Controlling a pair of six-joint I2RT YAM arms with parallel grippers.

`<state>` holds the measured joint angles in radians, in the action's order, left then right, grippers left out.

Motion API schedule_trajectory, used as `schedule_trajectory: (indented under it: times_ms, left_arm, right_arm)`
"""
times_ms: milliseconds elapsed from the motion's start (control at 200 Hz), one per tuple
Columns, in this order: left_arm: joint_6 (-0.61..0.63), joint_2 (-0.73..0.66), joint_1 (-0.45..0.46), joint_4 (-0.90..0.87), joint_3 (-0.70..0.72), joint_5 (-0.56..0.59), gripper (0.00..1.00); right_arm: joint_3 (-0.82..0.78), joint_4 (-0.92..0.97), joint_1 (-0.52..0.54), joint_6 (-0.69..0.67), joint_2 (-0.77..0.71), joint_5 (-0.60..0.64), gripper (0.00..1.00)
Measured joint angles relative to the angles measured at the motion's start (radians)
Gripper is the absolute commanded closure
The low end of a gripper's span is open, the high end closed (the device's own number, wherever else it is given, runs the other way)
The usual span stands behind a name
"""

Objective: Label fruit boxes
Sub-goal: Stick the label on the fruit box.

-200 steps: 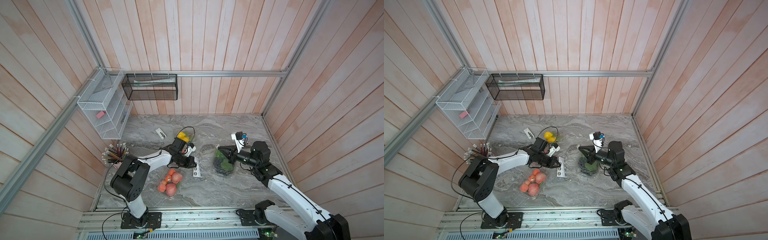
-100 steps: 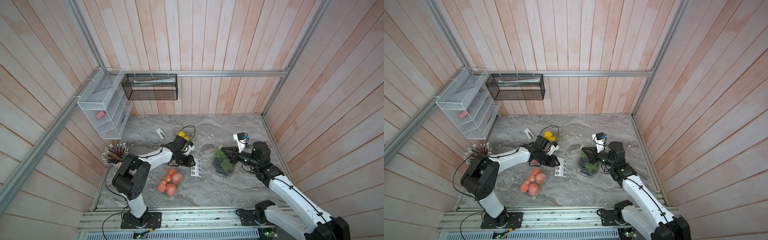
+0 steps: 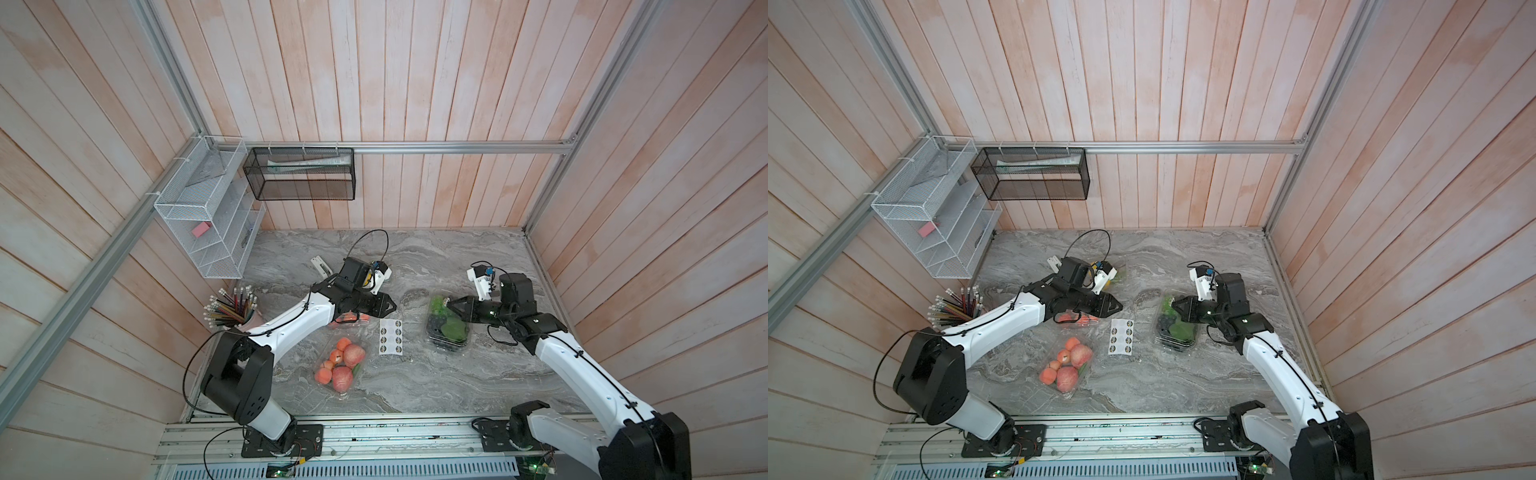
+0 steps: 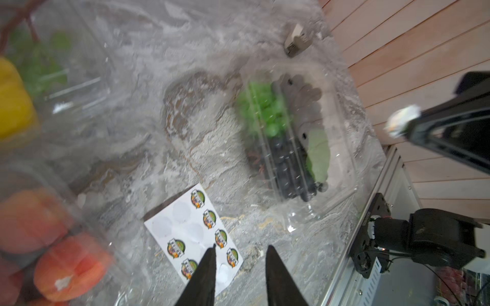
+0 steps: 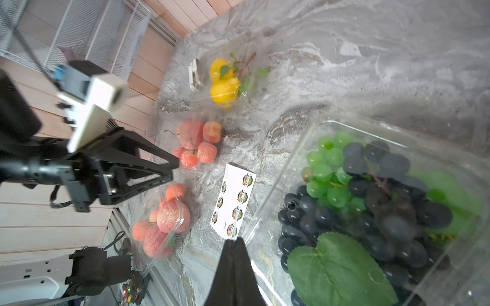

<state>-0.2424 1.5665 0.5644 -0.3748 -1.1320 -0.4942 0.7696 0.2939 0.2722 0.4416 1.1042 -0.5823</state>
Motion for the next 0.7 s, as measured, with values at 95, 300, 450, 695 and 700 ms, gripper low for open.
schedule_trajectory:
  times_ms: [95,300,450,695,700]
  left_arm:
    - [-0.025,-0.002,0.018,0.093,-0.004,-0.023,0.73]
    - [-0.068,0.063,0.063,0.272,-0.023,-0.059,0.78]
    - [-0.077,0.159,0.098,0.346,-0.083,-0.078,0.79]
    - [-0.075,0.253,0.139,0.411,-0.142,-0.106,0.83]
    - [-0.074,0.255,0.141,0.412,-0.143,-0.107,0.83]
  right_arm:
    - [0.034,0.07,-0.001,-0.002,0.057,-0.002,1.0]
    - [0.092,0.174,-0.028,-0.026,0.167,-0.001,1.0]
    - [0.129,0.221,-0.047,-0.05,0.224,0.001,1.0]
    - [0.142,0.257,-0.079,-0.072,0.286,0.001,1.0]
    - [0.142,0.257,-0.079,-0.073,0.286,0.001,1.0]
